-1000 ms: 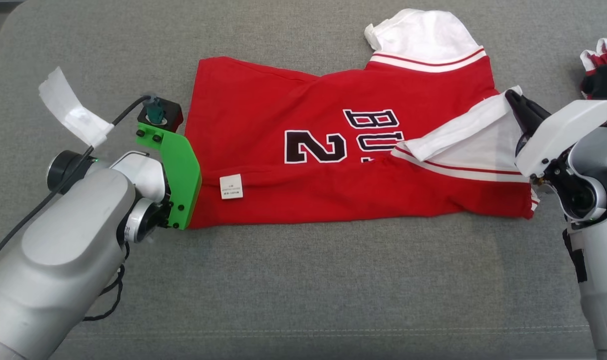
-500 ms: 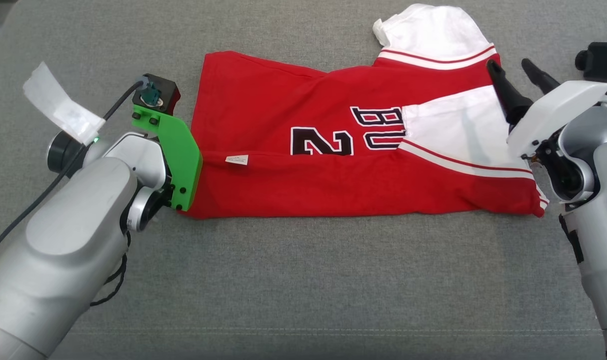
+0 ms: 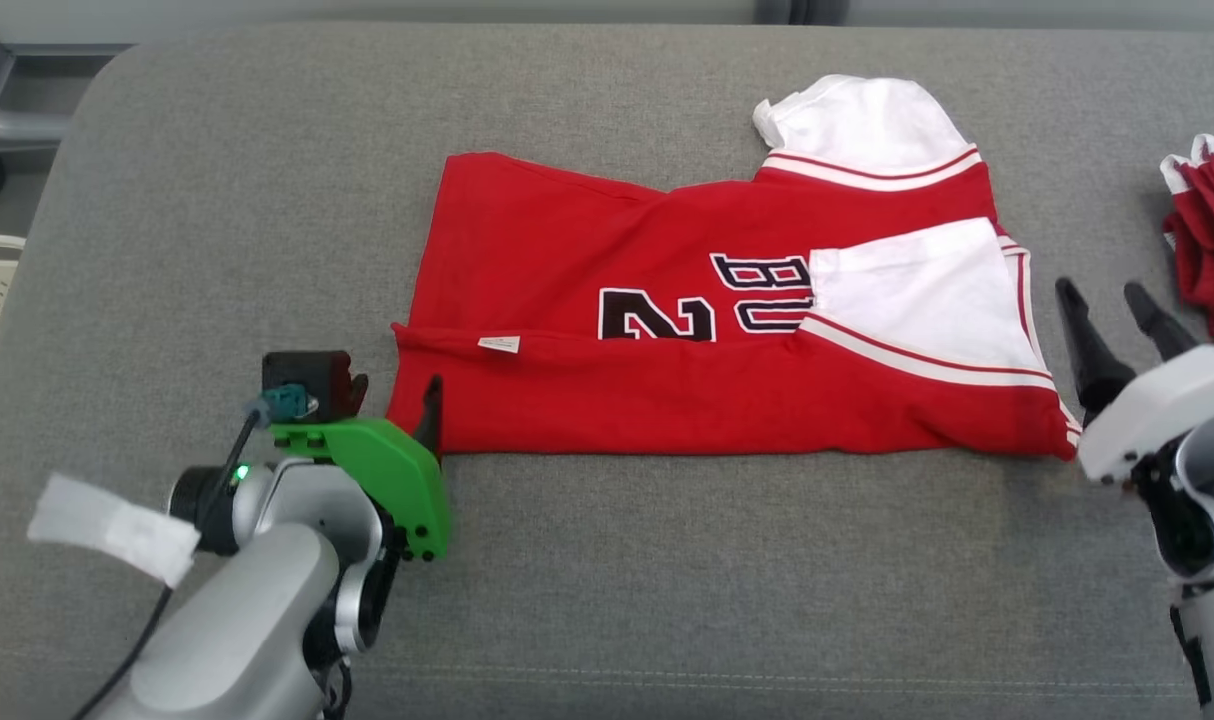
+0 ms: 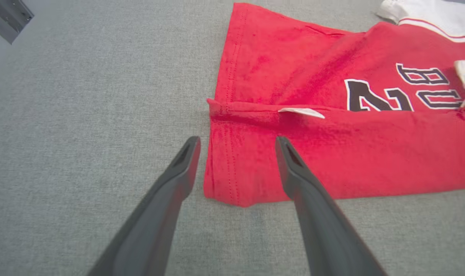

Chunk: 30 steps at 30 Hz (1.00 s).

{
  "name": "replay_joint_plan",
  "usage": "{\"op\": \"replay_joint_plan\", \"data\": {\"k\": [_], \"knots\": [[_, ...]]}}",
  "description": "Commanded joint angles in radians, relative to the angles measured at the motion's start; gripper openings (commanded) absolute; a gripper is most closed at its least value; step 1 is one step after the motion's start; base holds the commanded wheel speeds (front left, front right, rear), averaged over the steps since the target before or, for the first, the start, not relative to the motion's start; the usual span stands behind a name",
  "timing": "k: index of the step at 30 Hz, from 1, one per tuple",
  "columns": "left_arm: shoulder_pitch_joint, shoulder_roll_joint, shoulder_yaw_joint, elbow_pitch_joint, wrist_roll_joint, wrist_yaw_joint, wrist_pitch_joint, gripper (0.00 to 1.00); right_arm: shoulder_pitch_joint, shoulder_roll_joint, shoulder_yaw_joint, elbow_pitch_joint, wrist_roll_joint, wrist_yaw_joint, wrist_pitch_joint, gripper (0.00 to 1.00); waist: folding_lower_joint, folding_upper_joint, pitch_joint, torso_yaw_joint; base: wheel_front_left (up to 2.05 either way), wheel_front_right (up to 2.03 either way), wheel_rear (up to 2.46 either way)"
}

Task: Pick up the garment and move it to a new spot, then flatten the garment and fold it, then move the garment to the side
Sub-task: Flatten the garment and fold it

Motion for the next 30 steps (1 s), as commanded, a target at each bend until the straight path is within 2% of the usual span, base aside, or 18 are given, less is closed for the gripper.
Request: {"op": "replay_joint_plan", "data": {"k": [1, 6, 10, 19, 30], "knots": [[0.026, -0.005, 0.018, -0.015, 0.000, 0.015, -0.039, 1.00, 0.038, 0.007, -0.016, -0.016, -0.018, 0.000, 0.007, 1.00, 0.0000, 0.0000, -0.019, 0.001, 0.00, 0.00, 0.00], [0.109, -0.019, 0.036, -0.042, 0.024, 0.046, -0.176, 1.00, 0.144, 0.077, -0.072, -0.072, -0.076, 0.000, 0.059, 1.00, 0.0000, 0.0000, -0.044, -0.006, 0.00, 0.00, 0.00], [0.142, -0.030, 0.037, -0.014, 0.033, 0.045, -0.236, 1.00, 0.180, 0.117, -0.095, -0.085, -0.120, 0.000, 0.089, 1.00, 0.0000, 0.0000, -0.057, -0.013, 0.00, 0.00, 0.00], [0.121, -0.060, 0.030, 0.122, 0.022, 0.020, -0.259, 1.00, 0.146, 0.160, -0.110, -0.037, -0.163, 0.000, 0.143, 1.00, 0.0000, 0.0000, -0.050, -0.021, 0.00, 0.00, 0.00], [0.038, -0.102, 0.017, 0.269, 0.010, -0.039, -0.233, 1.00, 0.077, 0.146, -0.079, 0.033, -0.208, 0.000, 0.176, 1.00, 0.0000, 0.0000, -0.006, -0.029, 0.00, 0.00, 0.00]]}}
